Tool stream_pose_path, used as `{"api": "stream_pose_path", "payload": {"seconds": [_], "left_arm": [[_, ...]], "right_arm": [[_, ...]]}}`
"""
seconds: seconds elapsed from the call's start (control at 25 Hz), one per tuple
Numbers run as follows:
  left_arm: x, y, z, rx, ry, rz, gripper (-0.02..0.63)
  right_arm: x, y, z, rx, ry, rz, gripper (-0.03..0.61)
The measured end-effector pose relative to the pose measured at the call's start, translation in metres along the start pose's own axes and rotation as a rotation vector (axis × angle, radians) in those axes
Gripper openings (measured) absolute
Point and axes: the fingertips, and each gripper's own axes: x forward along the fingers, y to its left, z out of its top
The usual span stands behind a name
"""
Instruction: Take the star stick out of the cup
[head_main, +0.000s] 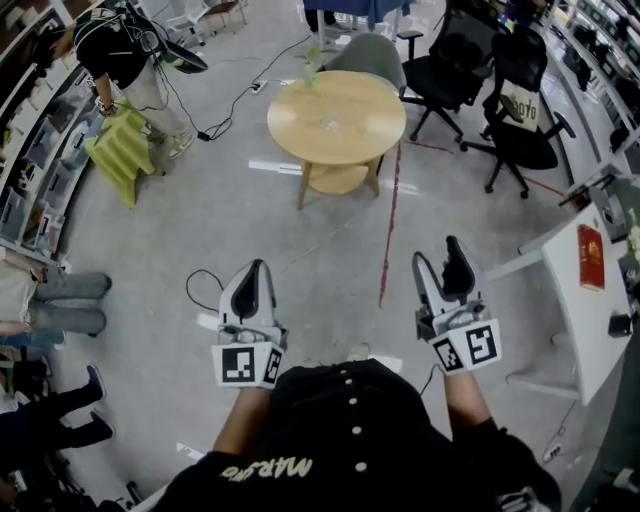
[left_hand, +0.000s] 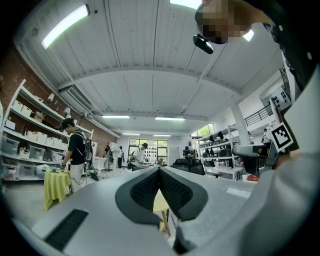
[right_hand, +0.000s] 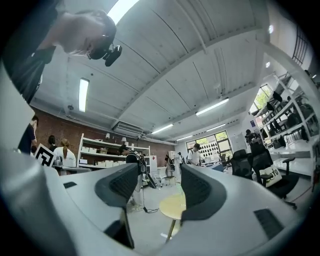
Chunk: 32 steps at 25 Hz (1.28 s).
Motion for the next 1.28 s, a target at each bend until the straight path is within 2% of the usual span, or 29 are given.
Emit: {"api": "stream_pose_path", "payload": {"seconds": [0.08,0.28,0.52,0.72,0.88,1.08,1.28], "left_arm": [[0.004,-0.008,0.0,0.006,0.002,0.01,-0.003],[0.01,-0.024,-0.002,0.012,-0.001,0.036,-0.003],[0.028,-0.024,-0.02,0.001,0.031,0.034,-0.003],[0.06,-0.004,-0.026,-0.019,0.027,0.021,-0.003],[0.092,0.019,-0.024,-0.021,0.01,0.012,-0.003],[0.134,0.05,-0.018,0.012,-0.004,0.001,-0.003],[0.174,0.085,-0.017,-0.002,-0.007,0.004,-0.003]], "right_arm": [[-0.003,-0.011,0.0,-0.007,-0.006,-0.006,0.273],[-0.004,-0.031,-0.007,-0.021,0.001,0.007,0.272],[0.011,-0.043,-0.017,0.004,0.009,0.011,0.273],[0.047,-0.048,-0.031,0.029,0.022,0.016,0.272],[0.085,-0.05,-0.031,0.006,0.017,0.015,0.272],[0.138,-0.058,-0.034,-0.006,0.012,0.011,0.272],[0.188,-0.06,-0.039,-0.021,0.016,0.016,0.272]]}}
